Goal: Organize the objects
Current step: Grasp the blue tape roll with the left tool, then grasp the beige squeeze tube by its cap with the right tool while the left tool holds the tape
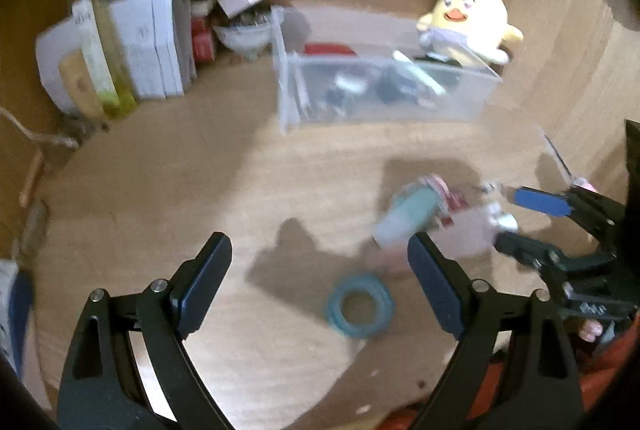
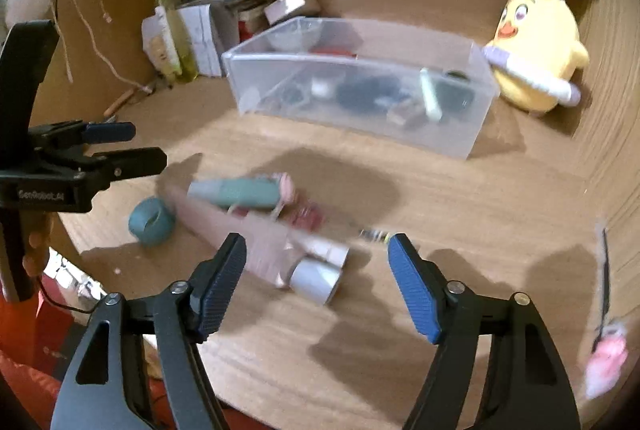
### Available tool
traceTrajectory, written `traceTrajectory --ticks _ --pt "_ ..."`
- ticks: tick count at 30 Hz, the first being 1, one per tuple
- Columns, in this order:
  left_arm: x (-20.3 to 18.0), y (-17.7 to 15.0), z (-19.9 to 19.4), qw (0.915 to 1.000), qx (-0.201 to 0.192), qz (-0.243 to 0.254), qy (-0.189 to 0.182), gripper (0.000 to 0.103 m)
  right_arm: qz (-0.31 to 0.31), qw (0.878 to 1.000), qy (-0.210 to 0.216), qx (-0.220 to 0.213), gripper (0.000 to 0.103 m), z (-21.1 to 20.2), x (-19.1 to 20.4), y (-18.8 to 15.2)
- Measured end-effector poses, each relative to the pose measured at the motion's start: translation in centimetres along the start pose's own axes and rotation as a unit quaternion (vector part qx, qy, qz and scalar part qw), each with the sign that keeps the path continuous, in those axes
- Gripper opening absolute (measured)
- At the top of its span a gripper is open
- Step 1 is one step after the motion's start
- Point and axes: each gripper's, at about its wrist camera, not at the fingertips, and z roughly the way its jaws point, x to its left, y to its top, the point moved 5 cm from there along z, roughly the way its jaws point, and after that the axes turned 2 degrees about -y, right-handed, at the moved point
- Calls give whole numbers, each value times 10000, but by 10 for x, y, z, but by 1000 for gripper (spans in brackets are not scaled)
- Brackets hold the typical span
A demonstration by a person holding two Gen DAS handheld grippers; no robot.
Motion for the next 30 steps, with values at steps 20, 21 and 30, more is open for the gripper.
traceTrajectory --ticks 20,21,30 --pt "-6 -34 11 9997 176 174 39 71 -832 9955 269 359 43 12 46 -13" --pt "-6 -34 11 9997 156 179 34 67 -884 9949 295 377 44 16 48 -11" --pt "-7 -33 11 9995 84 317 14 38 -1242 9902 475 435 45 32 70 -8"
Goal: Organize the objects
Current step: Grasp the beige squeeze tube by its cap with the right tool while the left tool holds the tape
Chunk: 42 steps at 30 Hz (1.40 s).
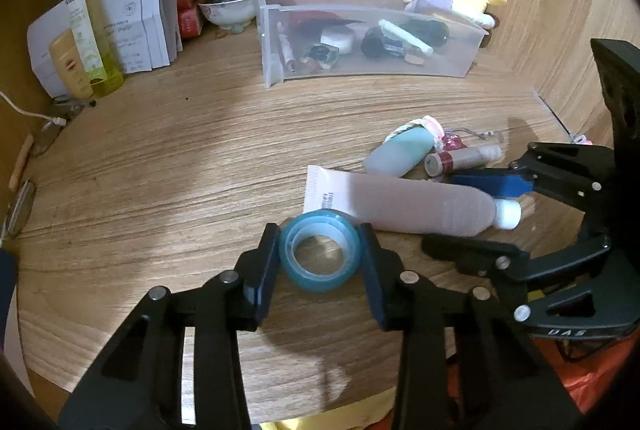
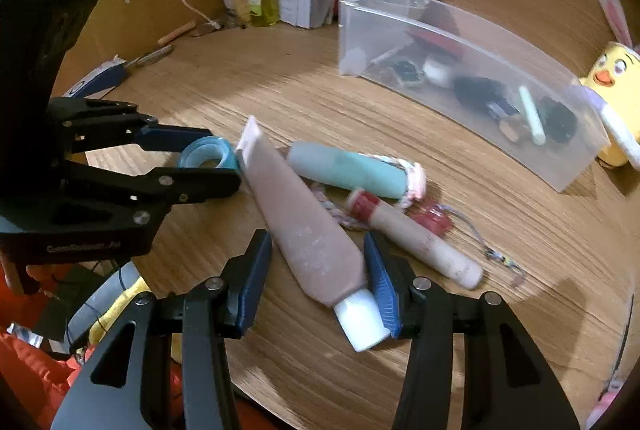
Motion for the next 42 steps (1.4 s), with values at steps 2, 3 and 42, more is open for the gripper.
traceTrajectory --ticks 2,3,42 --pt "-2 0 0 10000 -7 25 -27 38 -31 10000 29 -17 45 2 3 2" --pt "-3 -1 0 10000 -2 39 -38 38 -34 10000 42 -26 45 2 4 2" --pt "3 10 -18 9999 -69 30 67 38 1 9992 398 -58 42 -19 -5 0"
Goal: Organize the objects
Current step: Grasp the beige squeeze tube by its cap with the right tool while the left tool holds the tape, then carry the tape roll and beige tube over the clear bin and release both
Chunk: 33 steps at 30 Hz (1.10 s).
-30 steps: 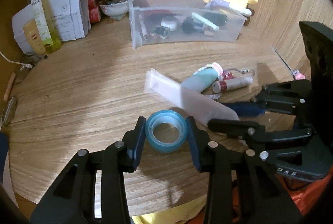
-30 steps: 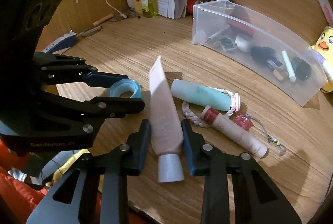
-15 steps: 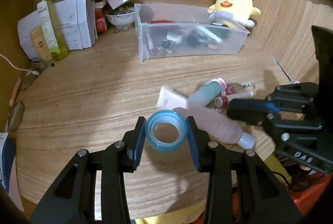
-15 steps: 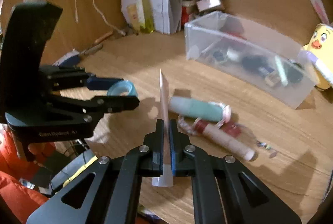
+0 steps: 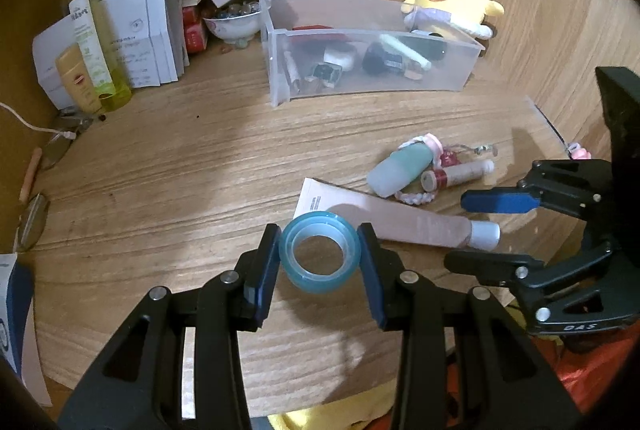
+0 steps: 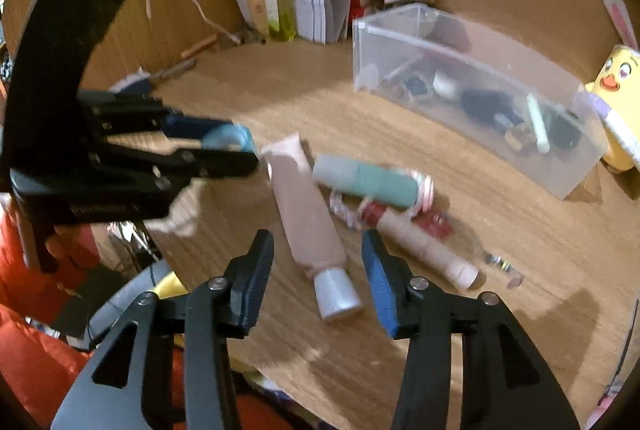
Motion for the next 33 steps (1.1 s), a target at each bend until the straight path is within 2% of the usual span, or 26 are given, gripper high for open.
traceTrajectory --ticks 5,6,7,11,13,20,33 --pt "0 0 -2 10000 -38 -42 -2 38 -82 9998 -146 77 40 11 3 -7" --pt "0 0 -3 10000 -52 -45 -8 38 -95 9998 -162 81 30 12 4 -7" --pt "0 1 -4 10000 -69 -47 -3 38 -119 9997 -185 51 28 12 5 -6" --pt "2 6 -13 9998 -200 -95 17 38 -111 9998 -164 -41 28 9 8 -4" --pt "4 10 -18 9995 -275 -153 -1 38 -188 9994 -255 -170 28 4 11 -1" --pt "7 20 -30 9988 -457 -196 47 38 -92 9980 -151 -615 27 -22 13 14" --pt "-9 64 -39 9955 -943 13 23 38 346 9893 -579 -1292 28 -61 -32 47"
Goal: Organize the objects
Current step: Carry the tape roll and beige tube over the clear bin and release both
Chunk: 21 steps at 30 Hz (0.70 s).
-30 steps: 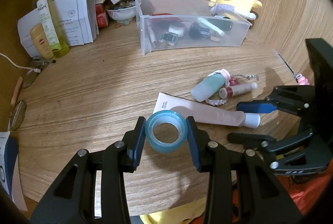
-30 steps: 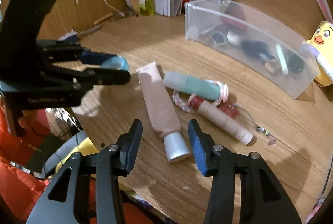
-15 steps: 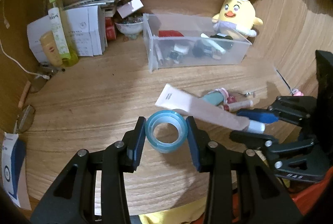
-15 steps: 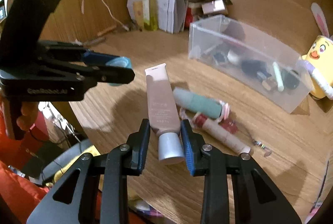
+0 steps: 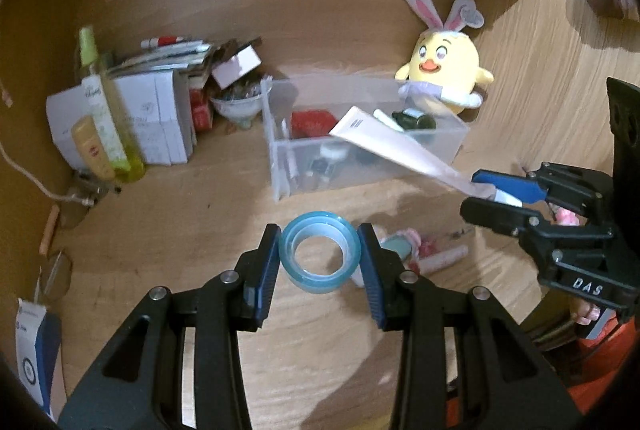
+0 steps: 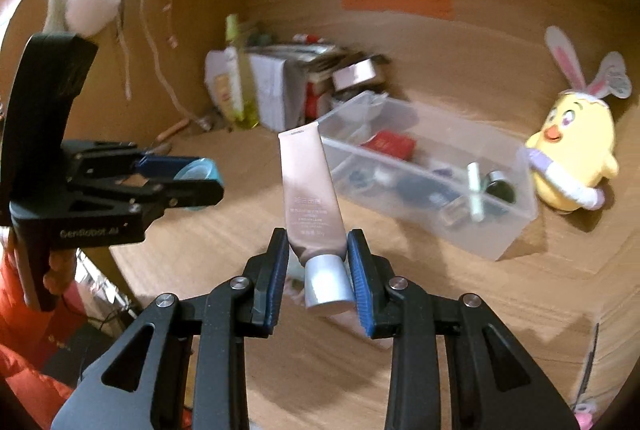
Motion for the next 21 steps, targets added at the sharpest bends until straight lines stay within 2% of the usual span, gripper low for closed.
traceTrajectory --ticks 12,21 --pt "-14 47 12 9993 -356 112 51 38 292 9974 -504 -426 28 -11 -48 34" --pt "-17 82 19 9979 -628 124 39 38 462 9950 -658 -593 28 -6 -77 63"
